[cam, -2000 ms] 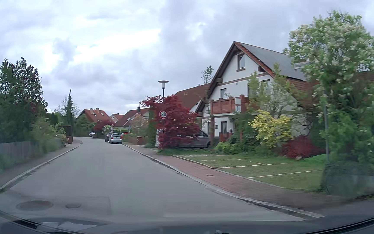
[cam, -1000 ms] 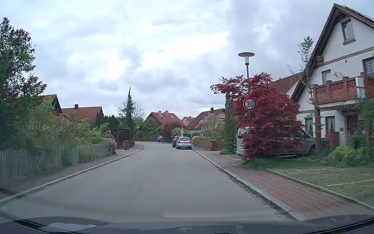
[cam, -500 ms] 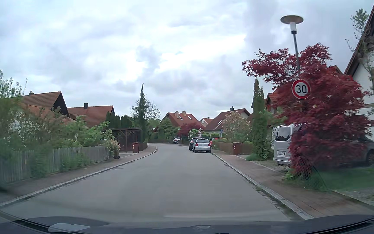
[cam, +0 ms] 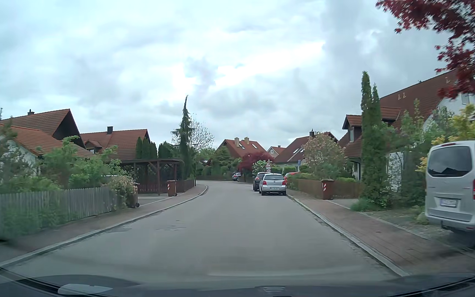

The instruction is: Follow the waypoints while adhering to traffic rules and regulations

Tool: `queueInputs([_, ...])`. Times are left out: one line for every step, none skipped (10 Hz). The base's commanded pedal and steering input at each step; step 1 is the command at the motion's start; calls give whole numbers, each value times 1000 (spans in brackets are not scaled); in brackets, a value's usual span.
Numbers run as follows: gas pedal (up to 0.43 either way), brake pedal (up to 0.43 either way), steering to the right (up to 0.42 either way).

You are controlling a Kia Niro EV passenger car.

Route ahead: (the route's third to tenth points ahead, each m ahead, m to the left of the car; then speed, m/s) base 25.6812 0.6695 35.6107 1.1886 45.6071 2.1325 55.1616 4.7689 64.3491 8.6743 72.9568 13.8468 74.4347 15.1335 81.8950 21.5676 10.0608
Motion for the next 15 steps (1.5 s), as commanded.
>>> queueInputs([299, 12, -49])
queueInputs([280, 12, -49])
queueInputs([260, 12, -48])
queueInputs([260, 12, -45])
queueInputs([209, 12, -42])
queueInputs([197, 12, -39])
queueInputs([177, 12, -35])
queueInputs([157, 12, -31])
queueInputs([150, 12, -28])
queueInputs([138, 12, -23])
queueInputs([118, 12, -18])
queueInputs([98, 12, -14])
queueInputs([98, 12, -11])
queueInputs([79, 12, -7])
queueInputs([79, 12, -2])
